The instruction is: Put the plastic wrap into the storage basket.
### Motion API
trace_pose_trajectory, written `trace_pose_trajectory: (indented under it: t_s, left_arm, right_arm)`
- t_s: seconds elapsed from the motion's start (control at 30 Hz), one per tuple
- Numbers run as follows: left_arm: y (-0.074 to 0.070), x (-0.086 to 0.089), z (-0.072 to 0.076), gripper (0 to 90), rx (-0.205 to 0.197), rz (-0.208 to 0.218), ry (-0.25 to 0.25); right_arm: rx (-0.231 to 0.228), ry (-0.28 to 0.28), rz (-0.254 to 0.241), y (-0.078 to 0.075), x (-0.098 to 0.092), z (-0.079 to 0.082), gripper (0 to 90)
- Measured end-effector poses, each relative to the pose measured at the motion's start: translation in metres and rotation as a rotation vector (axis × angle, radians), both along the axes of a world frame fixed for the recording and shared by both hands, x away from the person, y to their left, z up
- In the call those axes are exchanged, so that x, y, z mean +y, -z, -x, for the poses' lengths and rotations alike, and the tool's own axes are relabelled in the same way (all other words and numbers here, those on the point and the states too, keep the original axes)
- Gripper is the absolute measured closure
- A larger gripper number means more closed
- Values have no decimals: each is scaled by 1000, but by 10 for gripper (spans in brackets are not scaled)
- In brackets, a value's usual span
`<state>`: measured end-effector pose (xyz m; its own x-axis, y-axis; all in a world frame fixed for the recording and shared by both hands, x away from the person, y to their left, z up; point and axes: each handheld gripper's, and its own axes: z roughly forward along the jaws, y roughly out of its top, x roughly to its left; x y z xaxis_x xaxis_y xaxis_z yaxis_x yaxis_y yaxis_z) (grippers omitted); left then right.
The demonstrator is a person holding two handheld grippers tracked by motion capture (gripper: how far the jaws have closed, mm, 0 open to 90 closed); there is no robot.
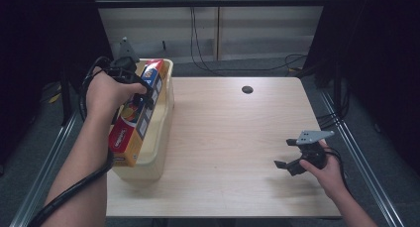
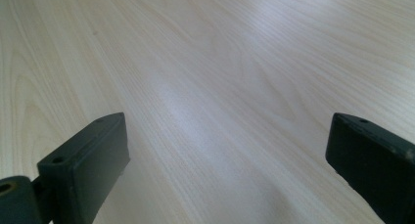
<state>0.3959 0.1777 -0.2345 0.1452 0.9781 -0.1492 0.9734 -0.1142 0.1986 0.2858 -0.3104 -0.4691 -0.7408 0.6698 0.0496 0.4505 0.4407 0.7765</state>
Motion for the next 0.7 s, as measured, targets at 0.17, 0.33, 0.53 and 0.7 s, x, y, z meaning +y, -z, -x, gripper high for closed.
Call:
trace_pose_trajectory:
  t_s: [0.17, 0.33, 0.53, 0.7]
  left_arm:
    - [9, 1, 0, 408, 18, -4, -12]
    - [14, 3, 0, 407, 19, -3, -12]
    - [19, 7, 2, 407, 34, 3, -13]
    - [24, 7, 2, 407, 32, -7, -15]
  right_arm:
    - [1, 1, 2, 0, 0, 0, 23]
    - [1, -1, 3, 0, 0, 0, 23]
    - [3, -2, 1, 0, 0, 0, 23]
    - [4, -4, 3, 0, 1, 1, 24]
